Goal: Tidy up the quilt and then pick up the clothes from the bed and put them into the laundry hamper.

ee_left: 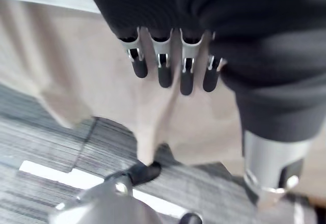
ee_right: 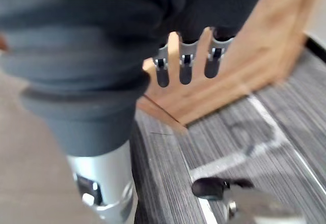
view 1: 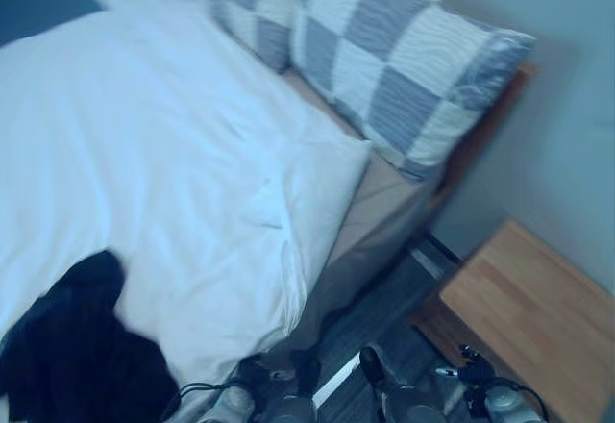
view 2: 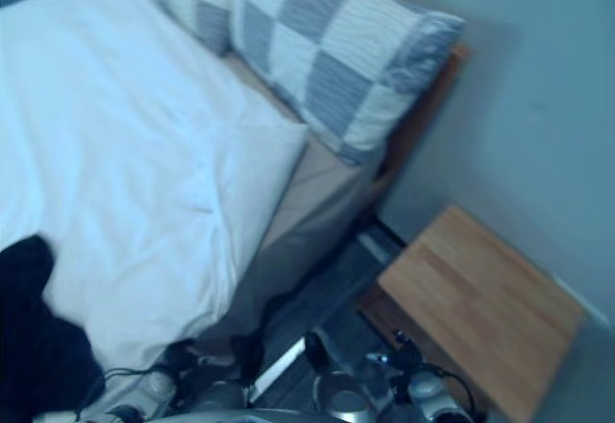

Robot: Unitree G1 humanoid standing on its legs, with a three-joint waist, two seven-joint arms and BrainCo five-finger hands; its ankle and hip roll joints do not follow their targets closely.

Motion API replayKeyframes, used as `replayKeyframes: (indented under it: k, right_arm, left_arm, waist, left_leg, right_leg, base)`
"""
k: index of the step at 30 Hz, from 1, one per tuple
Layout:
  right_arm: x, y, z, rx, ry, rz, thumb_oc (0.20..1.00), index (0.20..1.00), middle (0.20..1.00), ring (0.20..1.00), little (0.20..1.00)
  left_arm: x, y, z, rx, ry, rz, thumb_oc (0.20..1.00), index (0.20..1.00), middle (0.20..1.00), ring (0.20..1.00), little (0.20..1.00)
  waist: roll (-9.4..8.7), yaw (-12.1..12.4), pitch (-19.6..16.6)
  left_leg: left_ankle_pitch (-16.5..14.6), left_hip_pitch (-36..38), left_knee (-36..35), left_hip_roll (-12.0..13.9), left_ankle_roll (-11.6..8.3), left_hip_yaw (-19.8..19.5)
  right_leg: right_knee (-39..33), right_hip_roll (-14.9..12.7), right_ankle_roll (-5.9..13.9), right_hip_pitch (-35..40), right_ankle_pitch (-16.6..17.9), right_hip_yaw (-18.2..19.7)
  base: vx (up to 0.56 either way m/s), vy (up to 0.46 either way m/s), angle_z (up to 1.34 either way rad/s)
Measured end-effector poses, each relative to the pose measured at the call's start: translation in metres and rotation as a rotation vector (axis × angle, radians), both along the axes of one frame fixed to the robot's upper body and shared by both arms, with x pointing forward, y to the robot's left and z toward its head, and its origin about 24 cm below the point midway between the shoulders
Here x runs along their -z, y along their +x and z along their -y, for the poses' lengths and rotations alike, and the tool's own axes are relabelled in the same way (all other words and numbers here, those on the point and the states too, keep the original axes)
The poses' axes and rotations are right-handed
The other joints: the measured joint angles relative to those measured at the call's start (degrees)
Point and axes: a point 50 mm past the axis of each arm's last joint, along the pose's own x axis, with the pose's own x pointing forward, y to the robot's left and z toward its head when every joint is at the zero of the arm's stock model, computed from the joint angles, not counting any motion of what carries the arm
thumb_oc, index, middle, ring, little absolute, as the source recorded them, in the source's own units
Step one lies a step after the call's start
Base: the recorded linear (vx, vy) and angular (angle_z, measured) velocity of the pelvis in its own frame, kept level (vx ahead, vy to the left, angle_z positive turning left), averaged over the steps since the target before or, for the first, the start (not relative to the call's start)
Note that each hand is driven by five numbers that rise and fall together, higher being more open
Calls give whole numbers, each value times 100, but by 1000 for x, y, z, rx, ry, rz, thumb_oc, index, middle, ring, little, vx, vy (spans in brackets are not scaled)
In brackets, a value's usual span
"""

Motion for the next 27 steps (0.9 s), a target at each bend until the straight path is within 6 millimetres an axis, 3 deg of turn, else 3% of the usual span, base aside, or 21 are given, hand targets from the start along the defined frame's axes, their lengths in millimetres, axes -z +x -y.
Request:
replayKeyframes:
  k: [1, 2, 3, 5, 7, 9, 10, 11, 12, 13, 14, 15, 16, 17, 18, 19, 21, 22, 24, 25, 27]
  right_arm:
    - [-9, 10, 3, -44, -19, 50, 1000, 1000, 1000, 1000, 1000]
    - [-15, 17, 4, -73, -31, 81, 1000, 1000, 1000, 1000, 1000]
    - [-35, 35, 7, -141, -59, 184, 1000, 1000, 1000, 1000, 1000]
    - [-53, 52, 13, -167, -90, 265, 1000, 1000, 1000, 1000, 1000]
    - [-85, 70, 23, -151, -141, 434, 1000, 1000, 1000, 1000, 1000]
    - [-107, 80, 31, -121, -179, 543, 1000, 1000, 1000, 1000, 1000]
    - [-123, 88, 34, -119, -202, 612, 1000, 1000, 1000, 1000, 1000]
    - [-134, 94, 34, -124, -214, 659, 1000, 1000, 1000, 1000, 1000]
    - [-153, 99, 34, -139, -233, 731, 1000, 1000, 1000, 1000, 1000]
    - [-169, 104, 36, -147, -250, 789, 1000, 1000, 1000, 1000, 1000]
    - [-183, 106, 42, -134, -274, 846, 1000, 1000, 1000, 1000, 1000]
    - [-207, 110, 59, -69, -335, 939, 1000, 1000, 1000, 1000, 1000]
    - [-217, 114, 66, -55, -366, 962, 1000, 1000, 1000, 1000, 1000]
    - [-236, 119, 78, -43, -437, 994, 1000, 1000, 1000, 1000, 1000]
    - [-242, 119, 83, -42, -472, 994, 1000, 1000, 1000, 1000, 1000]
    - [-248, 119, 88, -54, -520, 986, 1000, 1000, 1000, 1000, 1000]
    - [-252, 128, 86, -65, -528, 997, 1000, 1000, 1000, 1000, 1000]
    - [-260, 140, 76, -97, -523, 1025, 1000, 1000, 1000, 1000, 1000]
    - [-272, 151, 68, -120, -518, 1068, 1000, 1000, 1000, 1000, 1000]
    - [-292, 166, 52, -157, -515, 1136, 1000, 1000, 1000, 1000, 1000]
    - [-313, 180, 37, -200, -522, 1202, 1000, 1000, 1000, 1000, 1000]
  left_arm:
    - [0, -6, -9, -24, 24, -8, 1000, 1000, 1000, 1000, 1000]
    - [0, -12, -15, -48, 39, -21, 1000, 1000, 1000, 1000, 1000]
    - [0, -22, -26, -85, 59, -46, 1000, 1000, 1000, 1000, 1000]
    - [-1, -33, -35, -105, 78, -55, 1000, 1000, 1000, 1000, 1000]
    - [-3, -37, -39, -102, 87, -37, 1000, 1000, 1000, 1000, 1000]
    - [-4, -28, -37, -90, 83, -17, 1000, 1000, 1000, 1000, 1000]
    - [-5, -23, -36, -80, 80, -6, 1000, 1000, 1000, 1000, 1000]
    - [-6, -25, -38, -104, 91, -3, 1000, 1000, 1000, 1000, 1000]
    - [-8, -27, -48, -113, 105, -5, 1000, 1000, 1000, 1000, 1000]
    - [-9, -28, -50, -109, 110, -6, 1000, 1000, 1000, 1000, 1000]
    - [-10, -26, -50, -106, 110, -4, 1000, 1000, 1000, 1000, 1000]
    - [-8, -28, -47, -82, 106, -14, 1000, 1000, 1000, 1000, 1000]
    - [-6, -30, -42, -75, 93, -23, 1000, 1000, 1000, 1000, 1000]
    - [-2, -34, -35, -52, 79, -45, 1000, 1000, 1000, 1000, 1000]
    - [-3, -32, -35, -41, 77, -42, 1000, 1000, 1000, 1000, 1000]
    - [-4, -28, -35, -18, 81, -36, 1000, 1000, 1000, 1000, 1000]
    - [-13, -20, -55, 10, 145, -32, 1000, 1000, 1000, 1000, 1000]
    - [-15, -19, -61, 7, 166, -35, 1000, 1000, 1000, 1000, 1000]
    - [-20, -11, -68, 8, 186, -15, 1000, 1000, 1000, 1000, 1000]
    - [-26, -7, -78, 12, 215, -1, 1000, 1000, 1000, 1000, 1000]
    - [-34, 0, -89, 14, 246, 28, 1000, 1000, 1000, 1000, 1000]
  waist:
    - [-13, 89, -14]
    - [-41, 74, 2]
    - [-61, 66, 14]
    - [-122, 142, 23]
    - [-231, 72, 66]
    - [-354, -109, 144]
    - [-438, -127, 190]
    - [-434, -193, 211]
    - [-437, -199, 219]
    - [-435, -210, 234]
    - [-411, -282, 255]
    - [-300, -359, 240]
    - [-150, -342, 219]
    - [107, -256, 257]
    - [209, -243, 223]
    - [197, -251, 223]
    - [-32, -230, 243]
    - [-40, -242, 286]
    - [-41, -170, 397]
    - [-171, -113, 466]
    - [-282, 43, 615]
  left_leg:
    - [-123, -20, 59, 47, -308, 226]
    - [-194, -91, 175, 16, -425, 283]
    - [-248, -252, 409, -17, -564, 278]
    - [-233, -120, 239, -3, -584, 278]
    - [-145, -308, 261, 42, -714, 336]
    - [-78, -701, 501, 252, -754, 1468]
    - [-108, -885, 755, 683, -763, 2851]
    - [-102, -953, 1013, 949, -782, 3366]
    - [-164, -990, 1466, 1199, -862, 3607]
    - [-210, -1001, 1894, 1325, -928, 3822]
    - [-248, -1037, 2168, 1320, -993, 3727]
    - [-248, -613, 1733, 1153, -1007, 3621]
    - [-235, -369, 1324, 1125, -991, 3586]
    - [-69, 13, 406, 1067, -895, 3554]
    - [124, 46, 157, 996, -851, 3499]
    - [195, 25, 2, 885, -814, 3300]
    - [298, -280, 42, 612, -627, 2914]
    - [341, -464, 42, 598, -567, 2801]
    - [388, -600, 43, 570, -508, 2751]
    - [391, -665, 41, 500, -499, 2801]
    - [403, -668, 41, 414, -513, 2796]
  right_leg:
    - [-38, 4, -46, 5, -17, -118]
    - [-46, -25, -56, 13, -30, -240]
    - [-47, -67, -80, -13, -47, -558]
    - [-46, -32, -94, -14, -58, -790]
    - [-44, -84, -149, -66, -91, -1433]
    - [-52, -205, -142, -162, -65, -2037]
    - [-55, -251, -336, -247, -24, -2463]
    - [-55, -231, -425, -266, -72, -2647]
    - [-57, -277, -631, -301, 14, -2938]
    - [-56, -351, -673, -320, 40, -3067]
    - [-53, -431, -597, -324, -6, -3136]
    - [-48, -548, -380, -312, 19, -3218]
    - [-46, -533, -240, -317, 37, -3251]
    - [-12, -530, -47, -316, 192, -3449]
    - [-11, -569, 13, -329, 237, -3515]
    - [-13, -611, 71, -348, 207, -3600]
    - [176, -862, 203, -593, 150, -3081]
    - [517, -892, 396, -1004, -13, -2390]
    - [521, -937, 422, -1156, -25, -1854]
    - [365, -967, 485, -1301, 18, -1584]
    - [81, -1070, 593, -1208, 97, -1594]
  base:
    - [30, -237, 103]
    - [-13, -239, 104]
    - [-13, -150, 97]
    - [-134, -144, 96]
    - [-271, -18, 147]
    - [-332, 2, 165]
    - [-323, -82, 147]
    - [-246, -103, 131]
    - [-88, -55, 95]
    - [-27, -7, 87]
    - [51, 58, 96]
    - [58, 61, 90]
    - [-12, 87, 77]
    - [-93, 31, 49]
    - [-139, 5, 67]
    - [-191, -11, 96]
    - [-214, 31, 99]
    - [-131, 8, 56]
    - [-81, -39, 24]
    - [-79, -82, 3]
    - [-120, -89, -4]
